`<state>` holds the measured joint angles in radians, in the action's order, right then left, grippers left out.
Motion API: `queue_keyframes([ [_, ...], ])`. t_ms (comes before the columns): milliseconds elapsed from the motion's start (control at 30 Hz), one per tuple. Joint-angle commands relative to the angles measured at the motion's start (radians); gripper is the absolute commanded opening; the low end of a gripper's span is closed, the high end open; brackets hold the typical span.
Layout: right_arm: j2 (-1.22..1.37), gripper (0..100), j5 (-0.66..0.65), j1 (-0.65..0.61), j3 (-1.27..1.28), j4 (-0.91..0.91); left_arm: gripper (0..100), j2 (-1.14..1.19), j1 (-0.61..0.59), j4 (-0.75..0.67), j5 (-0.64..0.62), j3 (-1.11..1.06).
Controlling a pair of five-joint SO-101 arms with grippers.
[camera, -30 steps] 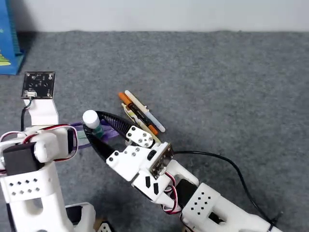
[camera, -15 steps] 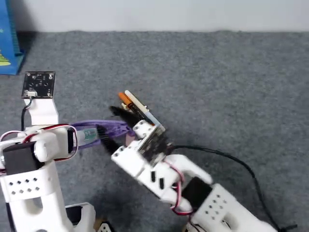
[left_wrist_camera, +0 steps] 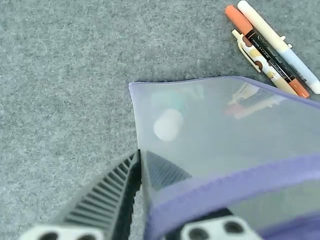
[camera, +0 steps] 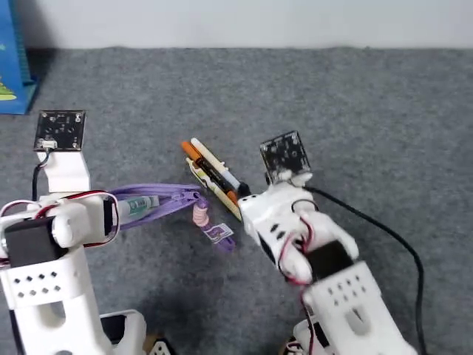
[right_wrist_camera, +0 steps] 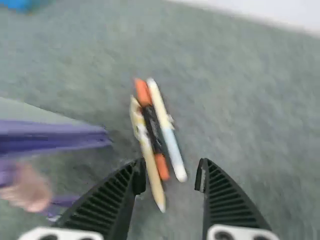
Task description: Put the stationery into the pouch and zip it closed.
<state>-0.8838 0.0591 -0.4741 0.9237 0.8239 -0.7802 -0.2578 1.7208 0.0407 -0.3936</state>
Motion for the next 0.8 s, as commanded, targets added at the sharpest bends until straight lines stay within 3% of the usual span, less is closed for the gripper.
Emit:
queue_keyframes([
  [0, 0.196, 15.4, -0.003, 0.015, -0.13, -0.001, 1, 0.0, 0.011, 0.009, -0.006, 0.025],
  [300, 0.763, 15.4, -0.029, 0.015, -0.483, 0.001, 1, 0.0, 0.011, 0.009, -0.006, 0.025],
  [600, 1.168, 15.7, -0.034, 0.01, -0.801, 0.004, 1, -0.002, 0.011, 0.008, -0.006, 0.01],
  [767, 1.299, 15.8, -0.14, 0.008, -0.922, 0.001, 1, -0.002, 0.011, 0.003, -0.005, -0.007],
])
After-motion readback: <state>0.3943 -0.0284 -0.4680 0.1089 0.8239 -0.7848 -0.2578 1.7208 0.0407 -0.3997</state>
